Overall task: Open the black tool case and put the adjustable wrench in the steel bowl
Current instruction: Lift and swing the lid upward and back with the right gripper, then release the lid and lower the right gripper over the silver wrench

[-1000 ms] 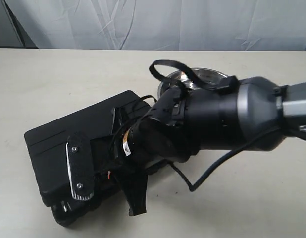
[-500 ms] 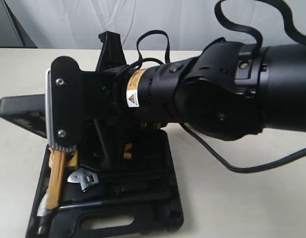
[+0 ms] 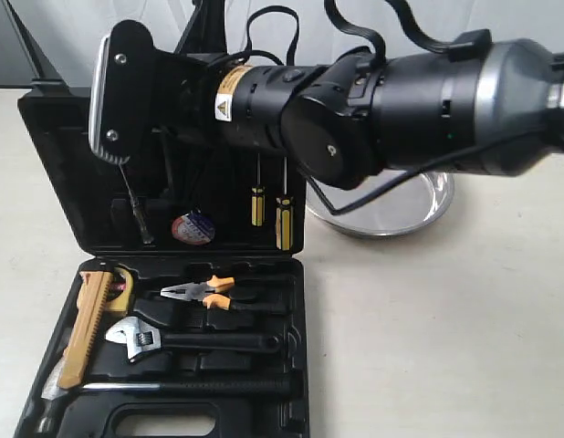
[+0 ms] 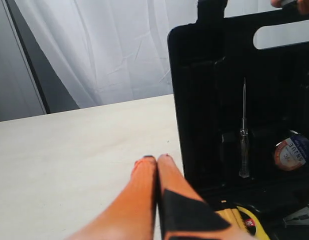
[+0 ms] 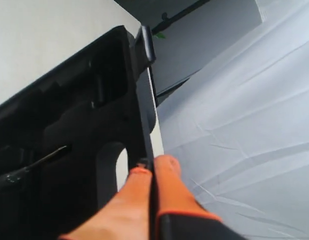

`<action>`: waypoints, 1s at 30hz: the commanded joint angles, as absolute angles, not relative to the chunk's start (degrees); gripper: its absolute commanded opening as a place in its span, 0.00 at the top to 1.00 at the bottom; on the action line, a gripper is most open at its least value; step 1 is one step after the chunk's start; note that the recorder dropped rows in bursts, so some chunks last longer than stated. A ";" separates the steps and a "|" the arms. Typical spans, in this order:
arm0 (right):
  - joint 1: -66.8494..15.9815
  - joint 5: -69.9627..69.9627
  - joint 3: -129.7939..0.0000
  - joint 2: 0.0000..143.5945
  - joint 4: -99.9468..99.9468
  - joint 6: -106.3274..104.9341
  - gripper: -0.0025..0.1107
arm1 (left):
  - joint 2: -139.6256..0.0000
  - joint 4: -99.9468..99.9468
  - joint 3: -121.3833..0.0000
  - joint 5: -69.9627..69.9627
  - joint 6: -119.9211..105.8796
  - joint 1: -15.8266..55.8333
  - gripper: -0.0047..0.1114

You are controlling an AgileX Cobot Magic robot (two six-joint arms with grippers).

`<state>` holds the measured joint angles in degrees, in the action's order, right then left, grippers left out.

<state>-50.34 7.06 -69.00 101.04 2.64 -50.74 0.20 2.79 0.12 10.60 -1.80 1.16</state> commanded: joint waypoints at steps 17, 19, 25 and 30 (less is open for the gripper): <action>-49.16 13.74 -78.00 112.71 1.02 -50.68 0.99 | 0.00 2.71 0.00 10.34 -1.72 1.22 0.96; -49.16 13.09 -78.00 112.03 -3.61 -50.68 0.99 | 0.00 2.71 0.00 10.34 -1.72 1.22 0.96; -49.32 -11.08 -78.00 109.41 -27.10 -50.16 0.99 | 0.00 2.71 0.00 10.34 -1.72 1.22 0.96; -50.95 -29.05 -78.00 109.39 -34.65 -51.10 0.99 | 0.00 2.71 0.00 10.34 -1.72 1.22 0.96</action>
<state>-49.76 -19.89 -77.79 109.76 -29.38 -50.31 0.20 2.79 0.12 10.60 -1.80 1.16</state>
